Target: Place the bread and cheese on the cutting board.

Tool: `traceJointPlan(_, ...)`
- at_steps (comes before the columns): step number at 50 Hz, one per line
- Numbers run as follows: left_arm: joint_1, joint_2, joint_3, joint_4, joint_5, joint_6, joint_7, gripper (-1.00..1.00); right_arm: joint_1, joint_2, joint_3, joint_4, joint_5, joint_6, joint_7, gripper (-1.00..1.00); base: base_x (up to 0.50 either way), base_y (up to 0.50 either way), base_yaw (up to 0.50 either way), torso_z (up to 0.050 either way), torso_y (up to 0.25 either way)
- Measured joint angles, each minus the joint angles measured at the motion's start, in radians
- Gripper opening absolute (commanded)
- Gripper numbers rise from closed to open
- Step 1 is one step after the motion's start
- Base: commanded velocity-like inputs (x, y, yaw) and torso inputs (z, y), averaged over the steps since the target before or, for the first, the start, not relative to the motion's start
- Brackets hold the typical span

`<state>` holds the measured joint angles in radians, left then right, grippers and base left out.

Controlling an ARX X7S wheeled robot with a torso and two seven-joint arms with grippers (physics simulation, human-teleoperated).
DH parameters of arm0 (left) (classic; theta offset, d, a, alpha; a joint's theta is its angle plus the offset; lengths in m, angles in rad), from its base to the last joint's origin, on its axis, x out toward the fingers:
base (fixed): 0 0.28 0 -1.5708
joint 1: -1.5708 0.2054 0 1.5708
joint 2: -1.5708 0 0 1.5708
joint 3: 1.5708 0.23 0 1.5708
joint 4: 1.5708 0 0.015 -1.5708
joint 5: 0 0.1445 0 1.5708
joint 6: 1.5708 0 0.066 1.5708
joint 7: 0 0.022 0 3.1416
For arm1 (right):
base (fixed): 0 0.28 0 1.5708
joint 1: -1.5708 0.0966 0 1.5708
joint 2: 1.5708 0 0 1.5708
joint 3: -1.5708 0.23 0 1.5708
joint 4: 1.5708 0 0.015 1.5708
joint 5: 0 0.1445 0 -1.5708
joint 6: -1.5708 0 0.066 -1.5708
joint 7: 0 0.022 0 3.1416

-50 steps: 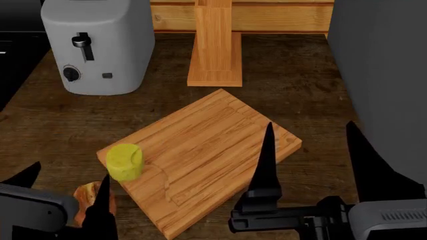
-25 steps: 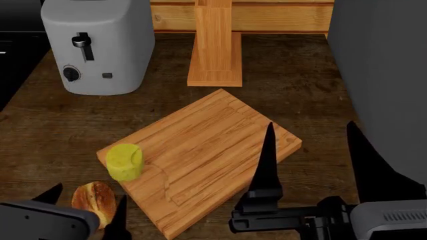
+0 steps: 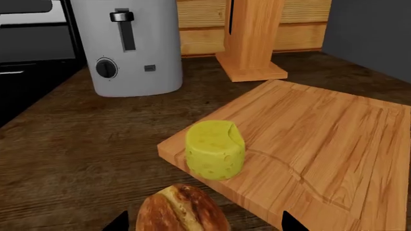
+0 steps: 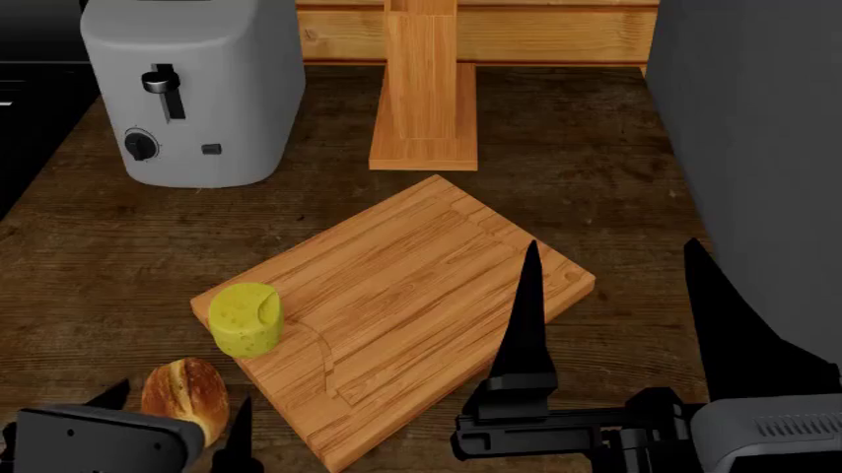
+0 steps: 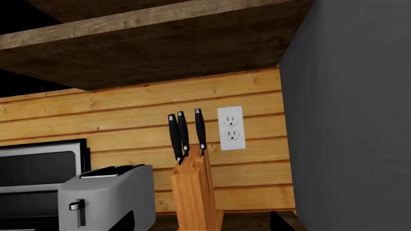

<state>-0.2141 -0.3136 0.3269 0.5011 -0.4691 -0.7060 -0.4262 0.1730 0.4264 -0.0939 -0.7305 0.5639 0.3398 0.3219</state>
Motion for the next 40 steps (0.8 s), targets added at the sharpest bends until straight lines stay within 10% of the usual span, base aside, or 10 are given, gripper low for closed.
traceJointPlan(40, -0.052, 0.024, 0.011, -0.169, 0.007, 0.052, 0.007, 1.00, 0.001, 0.009, -0.008, 0.000, 0.005, -0.008, 0.010, 1.00, 0.00, 0.00, 0.00, 0.000, 0.000)
